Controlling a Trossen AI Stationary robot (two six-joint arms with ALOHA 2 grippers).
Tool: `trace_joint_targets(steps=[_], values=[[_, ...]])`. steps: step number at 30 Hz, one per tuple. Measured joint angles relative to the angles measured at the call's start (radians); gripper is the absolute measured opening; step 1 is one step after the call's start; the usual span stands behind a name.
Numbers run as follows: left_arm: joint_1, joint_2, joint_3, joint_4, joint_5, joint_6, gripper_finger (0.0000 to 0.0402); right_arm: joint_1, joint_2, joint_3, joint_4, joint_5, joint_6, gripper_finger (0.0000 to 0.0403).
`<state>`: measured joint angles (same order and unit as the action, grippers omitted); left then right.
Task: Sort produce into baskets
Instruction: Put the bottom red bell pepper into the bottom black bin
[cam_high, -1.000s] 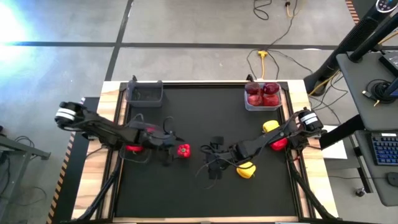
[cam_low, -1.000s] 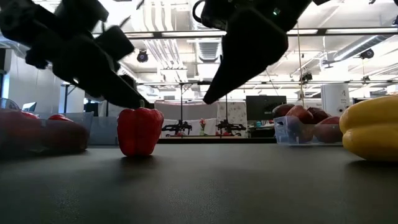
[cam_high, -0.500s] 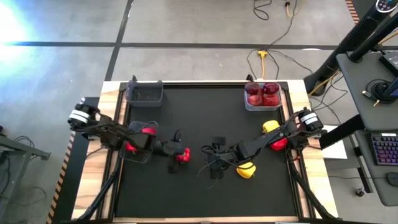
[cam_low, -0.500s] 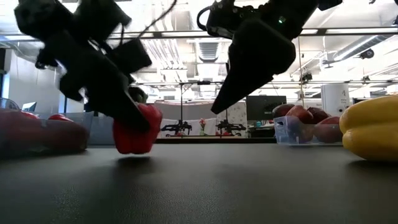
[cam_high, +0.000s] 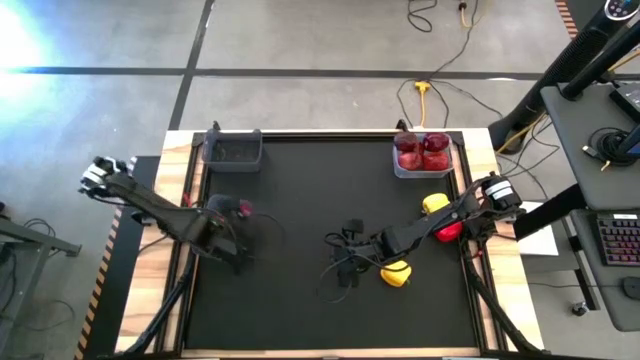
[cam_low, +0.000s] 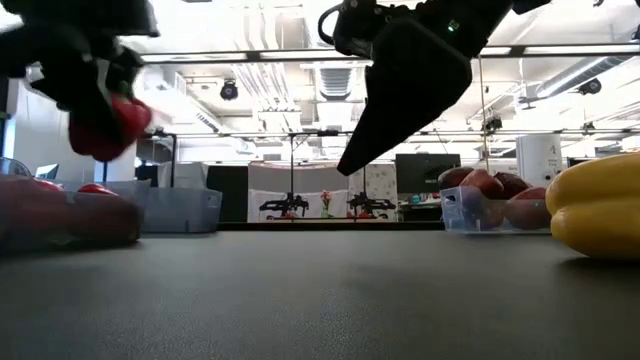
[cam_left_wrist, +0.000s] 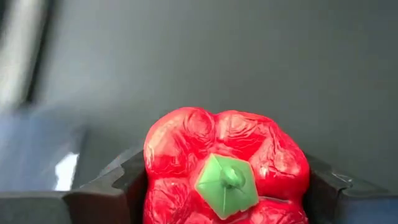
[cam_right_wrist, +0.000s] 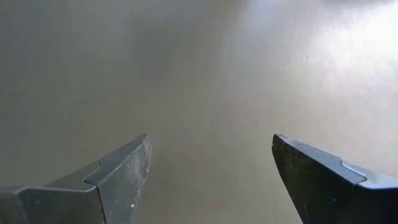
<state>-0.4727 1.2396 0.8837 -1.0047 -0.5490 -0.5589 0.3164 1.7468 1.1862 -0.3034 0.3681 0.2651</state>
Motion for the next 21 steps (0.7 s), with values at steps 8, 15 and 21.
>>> trace_joint_targets(steps=[8,15,21], values=[[0.047,-0.135,-0.112,-0.273,-0.064,-0.426,0.0243,0.05,0.0,-0.013,0.001,-0.001,0.097,0.0325],[0.101,-0.118,-0.234,-0.27,-0.089,-0.498,0.0309,0.138,-0.002,-0.009,-0.041,-0.059,0.134,0.0325],[0.113,-0.087,-0.163,-0.302,-0.097,-0.505,0.039,0.172,-0.006,0.082,-0.264,-0.061,0.217,0.0325]])
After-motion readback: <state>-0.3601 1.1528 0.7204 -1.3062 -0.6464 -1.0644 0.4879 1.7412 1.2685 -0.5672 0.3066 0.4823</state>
